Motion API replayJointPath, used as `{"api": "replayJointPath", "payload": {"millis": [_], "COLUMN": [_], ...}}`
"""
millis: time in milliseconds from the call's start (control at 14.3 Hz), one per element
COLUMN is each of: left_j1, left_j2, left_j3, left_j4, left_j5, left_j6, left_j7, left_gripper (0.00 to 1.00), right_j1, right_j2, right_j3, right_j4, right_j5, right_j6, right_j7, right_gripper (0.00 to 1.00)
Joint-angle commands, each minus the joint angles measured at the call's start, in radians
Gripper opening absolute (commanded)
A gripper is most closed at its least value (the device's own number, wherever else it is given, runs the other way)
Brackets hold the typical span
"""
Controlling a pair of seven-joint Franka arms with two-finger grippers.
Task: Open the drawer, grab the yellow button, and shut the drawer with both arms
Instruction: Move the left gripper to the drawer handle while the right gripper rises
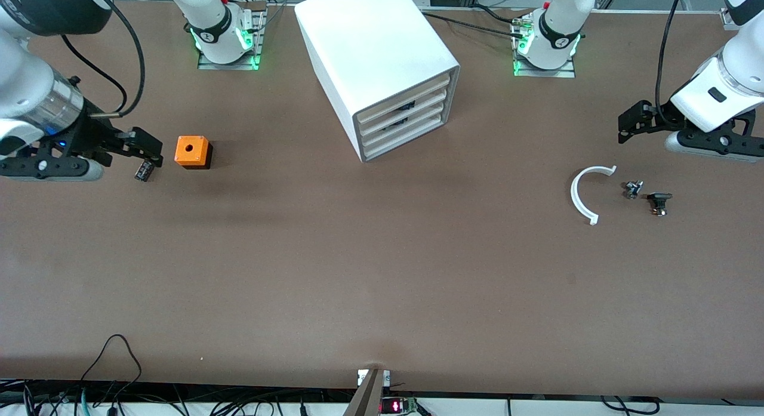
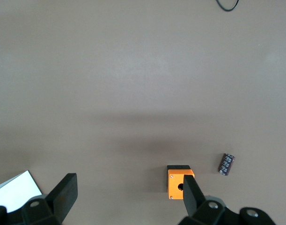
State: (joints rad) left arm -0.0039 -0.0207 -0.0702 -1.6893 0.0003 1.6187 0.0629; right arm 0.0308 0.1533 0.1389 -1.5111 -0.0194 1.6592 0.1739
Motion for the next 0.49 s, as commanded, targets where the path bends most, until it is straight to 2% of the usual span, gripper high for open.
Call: {"api": "replayJointPath", "payload": {"millis": [0,210,419], "left_j1": [-0.01,-0.01,-0.008], "left_j2": [0.016,0.033,0.065], "left_j3": [0.0,-0.063,-0.065], "left_j4": [0.049,0.048,0.027], "left_j5": [-0.08,-0.159,-0.337], "left_j6": [-0.117,-0.213,-0.221], "left_j7": [0.021,0.026,0.043], "left_gripper": [1.0,1.0,1.0], "right_j1": [0.007,0.03,0.055], "right_j2": [0.04,0.067,0.074], "right_j3": [-0.001,-0.001,-0.001], "right_j4": [0.003,0.009,0.012], "right_j5": [0.004,0.015,0.047], "right_j6": [-0.013,0.0,0.02], "right_j7": [-0.014,0.006,0.111], "right_gripper": [1.0,0.99,0.99]}}
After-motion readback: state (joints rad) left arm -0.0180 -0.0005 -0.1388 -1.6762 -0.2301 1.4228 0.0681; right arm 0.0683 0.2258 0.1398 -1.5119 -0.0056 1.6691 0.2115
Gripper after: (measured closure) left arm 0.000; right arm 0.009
